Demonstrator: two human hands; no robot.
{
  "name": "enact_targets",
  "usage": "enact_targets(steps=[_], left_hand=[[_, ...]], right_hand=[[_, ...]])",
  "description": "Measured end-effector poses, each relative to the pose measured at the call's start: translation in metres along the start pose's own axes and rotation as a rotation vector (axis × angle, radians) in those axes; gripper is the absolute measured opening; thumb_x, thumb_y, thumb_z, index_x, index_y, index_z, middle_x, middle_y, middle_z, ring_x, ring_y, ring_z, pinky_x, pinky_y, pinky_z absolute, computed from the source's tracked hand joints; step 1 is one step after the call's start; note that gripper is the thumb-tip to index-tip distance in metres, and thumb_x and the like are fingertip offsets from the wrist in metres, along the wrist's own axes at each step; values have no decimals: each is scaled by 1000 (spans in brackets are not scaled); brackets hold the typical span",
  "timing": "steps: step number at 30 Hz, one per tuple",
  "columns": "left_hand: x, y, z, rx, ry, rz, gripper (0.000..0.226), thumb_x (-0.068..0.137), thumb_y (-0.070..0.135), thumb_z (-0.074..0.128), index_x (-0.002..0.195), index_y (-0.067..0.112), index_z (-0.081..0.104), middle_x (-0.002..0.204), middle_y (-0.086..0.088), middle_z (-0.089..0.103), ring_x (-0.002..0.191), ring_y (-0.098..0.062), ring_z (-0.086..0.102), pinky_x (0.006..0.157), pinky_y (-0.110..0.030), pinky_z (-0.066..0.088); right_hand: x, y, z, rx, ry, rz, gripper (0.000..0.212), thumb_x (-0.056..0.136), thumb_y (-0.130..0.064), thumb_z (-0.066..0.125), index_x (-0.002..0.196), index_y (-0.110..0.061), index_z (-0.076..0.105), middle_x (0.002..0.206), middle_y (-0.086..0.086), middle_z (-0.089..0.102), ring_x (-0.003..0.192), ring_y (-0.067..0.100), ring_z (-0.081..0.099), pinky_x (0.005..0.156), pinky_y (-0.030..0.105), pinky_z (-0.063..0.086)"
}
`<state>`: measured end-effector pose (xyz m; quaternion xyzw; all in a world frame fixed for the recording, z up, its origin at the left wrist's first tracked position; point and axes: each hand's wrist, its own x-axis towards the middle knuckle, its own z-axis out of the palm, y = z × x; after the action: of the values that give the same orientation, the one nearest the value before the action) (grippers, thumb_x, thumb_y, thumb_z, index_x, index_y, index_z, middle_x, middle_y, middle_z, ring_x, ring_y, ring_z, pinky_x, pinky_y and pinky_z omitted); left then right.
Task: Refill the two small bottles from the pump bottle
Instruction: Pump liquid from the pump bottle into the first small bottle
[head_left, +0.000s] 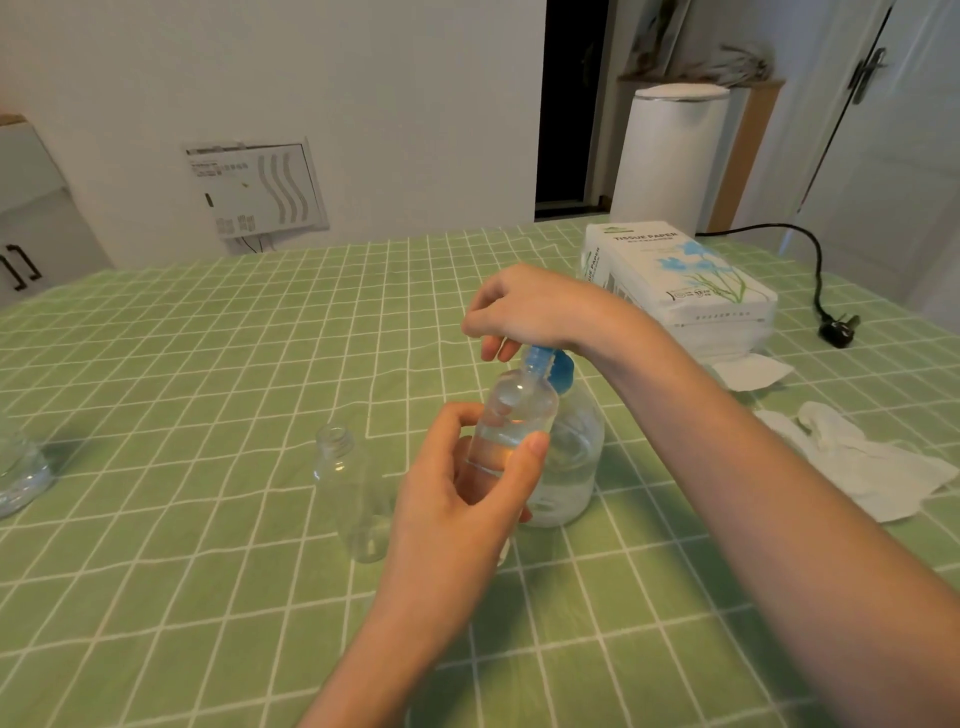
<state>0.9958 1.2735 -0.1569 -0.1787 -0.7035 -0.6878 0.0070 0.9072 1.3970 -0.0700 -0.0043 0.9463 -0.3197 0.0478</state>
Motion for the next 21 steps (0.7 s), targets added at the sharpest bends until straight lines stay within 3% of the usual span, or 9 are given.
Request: enact_targets(steps=[4,6,8,12,21], left_hand=[[-1,0,0,-7,-4,-14,24,73,43,64,89,26,60,72,-2,68,60,-12,62,56,-22,51],[-1,0,0,-3,-9,-13,24,73,43,64,90,26,59,72,-3,68,58,-11,62,56,-21,51],[0,1,0,-1,-9,-7,25,74,45,65,91,28,59,74,-3,68,62,-15,64,57,-21,52],[0,4,0,-25,-4,10,28,71,51,64,89,30,60,75,-1,69,65,-16,66,54,-16,49],[0,3,-1,-21,-15,1,33,70,49,64,91,25,60,73,-3,69,57,-7,60,54,-19,50]], right_hand=[[0,2,3,-1,-11,8,36,91,-24,53,118,-2,61,90,5,72,97,27,67,91,40,49],[0,3,2,-4,-1,5,33,90,-24,53,116,-4,61,88,4,72,99,27,67,82,35,50],[1,1,0,1,21,-15,27,90,-25,54,110,-9,63,79,0,69,89,22,66,70,27,46],[3,-1,-4,3,58,-45,18,89,-26,56,104,-16,62,73,-4,66,77,16,62,60,24,43],[4,4,2,47,6,-11,29,89,-28,56,110,-9,63,76,-3,68,95,24,68,86,34,49]])
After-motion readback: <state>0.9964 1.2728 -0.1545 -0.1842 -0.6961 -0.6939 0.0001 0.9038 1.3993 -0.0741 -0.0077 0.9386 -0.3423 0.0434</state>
